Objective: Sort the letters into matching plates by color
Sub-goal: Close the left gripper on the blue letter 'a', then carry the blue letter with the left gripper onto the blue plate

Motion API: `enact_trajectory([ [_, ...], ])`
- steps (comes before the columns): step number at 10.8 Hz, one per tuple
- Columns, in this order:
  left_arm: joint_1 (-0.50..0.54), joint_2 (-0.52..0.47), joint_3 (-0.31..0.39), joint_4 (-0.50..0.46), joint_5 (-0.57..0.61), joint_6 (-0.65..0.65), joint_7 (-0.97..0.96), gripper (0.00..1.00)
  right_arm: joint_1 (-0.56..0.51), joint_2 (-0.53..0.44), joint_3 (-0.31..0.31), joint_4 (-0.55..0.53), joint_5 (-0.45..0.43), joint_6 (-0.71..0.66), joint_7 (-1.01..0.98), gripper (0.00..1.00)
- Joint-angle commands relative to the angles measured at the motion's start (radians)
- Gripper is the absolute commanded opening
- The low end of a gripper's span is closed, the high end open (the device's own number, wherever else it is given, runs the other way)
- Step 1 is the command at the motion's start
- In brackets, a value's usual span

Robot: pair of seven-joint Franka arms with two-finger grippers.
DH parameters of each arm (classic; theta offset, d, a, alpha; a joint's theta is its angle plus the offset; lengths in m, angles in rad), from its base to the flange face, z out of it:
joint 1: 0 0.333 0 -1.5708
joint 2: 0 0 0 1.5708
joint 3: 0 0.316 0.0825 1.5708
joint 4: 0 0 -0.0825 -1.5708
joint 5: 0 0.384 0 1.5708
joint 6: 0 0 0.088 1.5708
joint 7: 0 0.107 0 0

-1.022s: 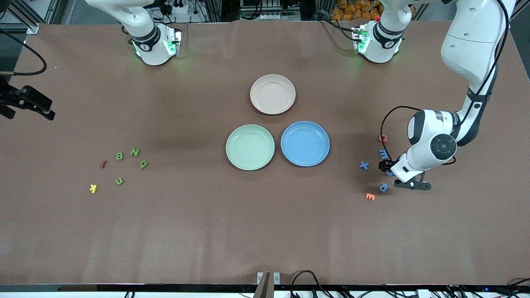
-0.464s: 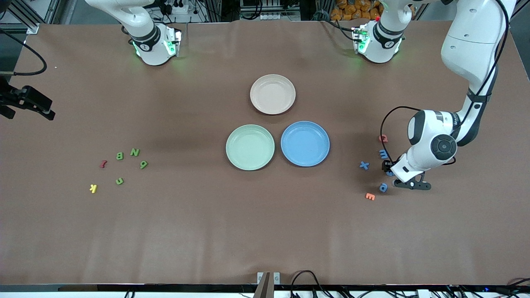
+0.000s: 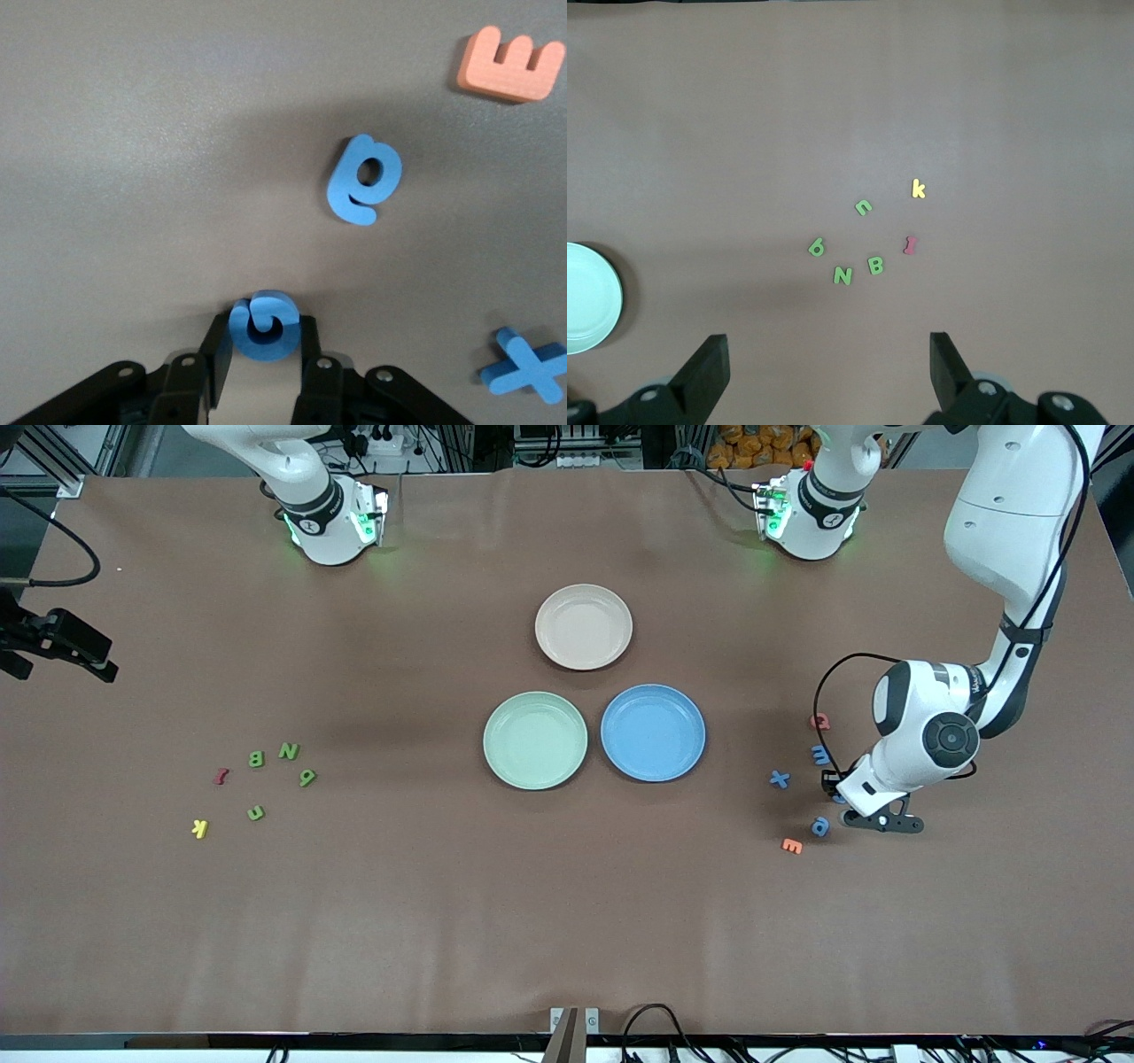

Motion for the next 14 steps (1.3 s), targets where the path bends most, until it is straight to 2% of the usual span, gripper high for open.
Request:
enact_trajectory([
  [1, 0.001, 0.006, 0.002, 0.012, -0.016, 0.009, -0.004, 0.00, -0.007, -0.003, 0.007, 0.002, -0.002, 0.004, 0.003, 1.00],
  [4, -0.016, 0.003, -0.004, 0.035, -0.025, 0.009, -0.096, 0.00, 0.000, -0.003, 0.007, -0.001, -0.003, 0.004, 0.009, 1.00],
  [6, -0.026, -0.003, -0.058, 0.046, -0.027, 0.008, -0.221, 0.00, 0.002, -0.003, 0.009, 0.000, -0.003, 0.014, 0.011, 1.00],
  [7, -0.048, -0.002, -0.087, 0.066, -0.022, 0.000, -0.312, 0.00, 0.002, -0.003, 0.009, 0.000, -0.002, 0.023, 0.011, 1.00],
  [14, -0.255, 0.003, -0.087, 0.066, -0.016, -0.002, -0.654, 0.00, 0.005, -0.003, 0.010, 0.000, -0.003, 0.016, 0.011, 1.00],
])
